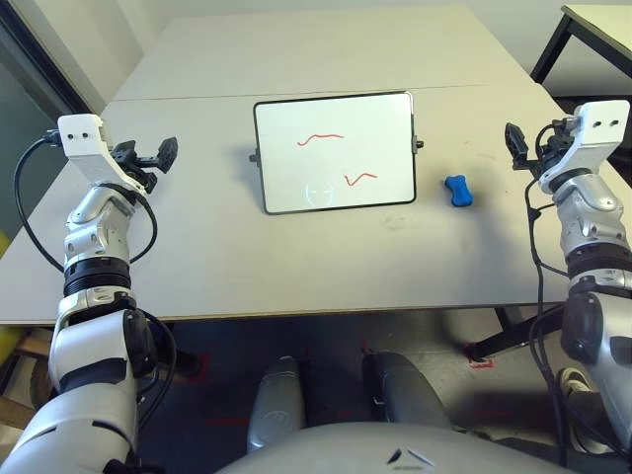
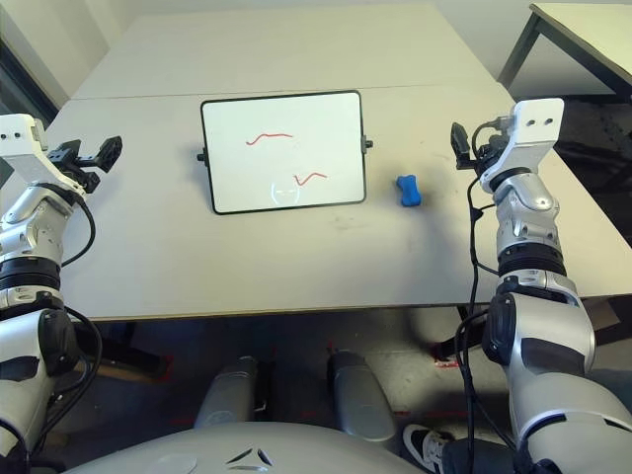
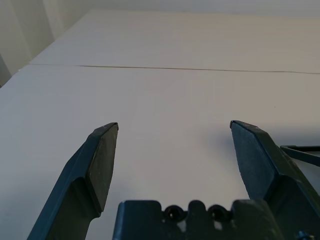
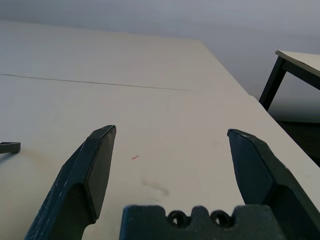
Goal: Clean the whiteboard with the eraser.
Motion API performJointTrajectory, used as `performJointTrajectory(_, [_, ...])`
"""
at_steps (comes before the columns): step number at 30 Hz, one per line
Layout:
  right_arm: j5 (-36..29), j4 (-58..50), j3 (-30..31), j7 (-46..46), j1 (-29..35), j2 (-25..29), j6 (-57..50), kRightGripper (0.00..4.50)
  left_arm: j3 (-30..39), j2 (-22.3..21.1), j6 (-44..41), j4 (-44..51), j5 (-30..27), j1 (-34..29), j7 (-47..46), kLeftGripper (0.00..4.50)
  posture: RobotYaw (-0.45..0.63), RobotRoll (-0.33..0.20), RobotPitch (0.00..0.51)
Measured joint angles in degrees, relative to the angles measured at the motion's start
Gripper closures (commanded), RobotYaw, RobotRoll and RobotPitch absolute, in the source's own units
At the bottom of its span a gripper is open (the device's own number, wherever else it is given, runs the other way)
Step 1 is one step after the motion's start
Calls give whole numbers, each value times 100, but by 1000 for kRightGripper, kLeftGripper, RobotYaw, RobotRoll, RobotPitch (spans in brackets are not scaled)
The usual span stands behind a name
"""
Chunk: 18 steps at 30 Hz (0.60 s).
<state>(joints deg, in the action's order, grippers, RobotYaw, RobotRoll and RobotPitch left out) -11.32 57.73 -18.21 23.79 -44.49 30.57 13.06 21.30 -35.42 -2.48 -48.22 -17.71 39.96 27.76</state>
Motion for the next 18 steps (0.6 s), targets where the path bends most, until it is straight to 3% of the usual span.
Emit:
performJointTrajectory(11, [1,-32,11,-34,26,-30,-3,47,-23,-10,-121,370,-14,-111,229,0,-91,0,98])
performJointTrajectory(18, [0,-149,71,-41,20,-101,-206,47,-317,-195,-893,2273,-291,-939,1247,0,-81,0,113])
